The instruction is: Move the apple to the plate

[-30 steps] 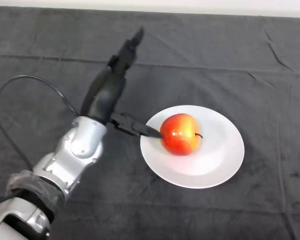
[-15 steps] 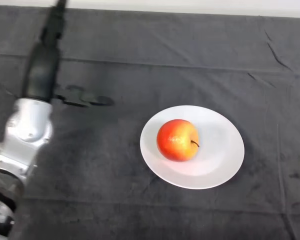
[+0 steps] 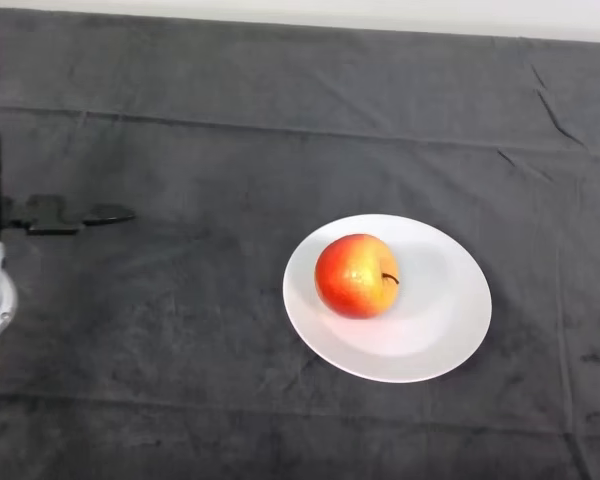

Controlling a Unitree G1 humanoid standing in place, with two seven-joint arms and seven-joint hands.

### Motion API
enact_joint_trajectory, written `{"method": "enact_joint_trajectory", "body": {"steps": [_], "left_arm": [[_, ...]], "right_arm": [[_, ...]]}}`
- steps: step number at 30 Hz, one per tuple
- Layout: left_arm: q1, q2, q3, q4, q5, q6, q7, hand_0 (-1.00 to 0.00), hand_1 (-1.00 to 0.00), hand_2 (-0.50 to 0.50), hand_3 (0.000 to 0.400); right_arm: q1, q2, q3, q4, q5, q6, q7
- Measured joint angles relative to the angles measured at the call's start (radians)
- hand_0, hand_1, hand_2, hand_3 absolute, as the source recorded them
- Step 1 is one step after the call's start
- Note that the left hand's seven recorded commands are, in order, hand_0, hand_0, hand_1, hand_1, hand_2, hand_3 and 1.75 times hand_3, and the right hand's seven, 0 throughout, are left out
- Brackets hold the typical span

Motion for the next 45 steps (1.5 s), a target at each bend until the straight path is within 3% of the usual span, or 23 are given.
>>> {"method": "enact_joint_trajectory", "body": {"steps": [14, 18, 24, 33, 45], "left_arm": [[0.132, 0.080, 0.164, -0.046, -0.050, -0.005, 0.017, 0.00, 0.00, 0.00, 0.000], [0.178, 0.091, 0.198, -0.079, -0.064, -0.004, 0.023, 0.00, 0.00, 0.00, 0.000], [0.190, 0.098, 0.260, -0.096, -0.077, -0.004, 0.033, 0.00, 0.00, 0.00, 0.000], [0.290, 0.108, 0.347, -0.124, -0.098, -0.008, 0.041, 0.00, 0.00, 0.00, 0.000], [0.294, 0.108, 0.387, -0.124, -0.095, -0.003, 0.075, 0.00, 0.00, 0.00, 0.000]], "right_arm": [[0.001, 0.002, 0.0003, 0.000, -0.0002, 0.003, 0.0008], [0.003, 0.002, 0.0004, 0.000, -0.0002, 0.004, 0.0007], [0.004, 0.003, 0.0005, 0.000, -0.0002, 0.005, 0.0008], [0.005, 0.004, 0.0007, 0.000, 0.0000, 0.006, 0.0010], [0.006, 0.005, 0.0007, 0.001, 0.0003, 0.007, 0.0009]]}}
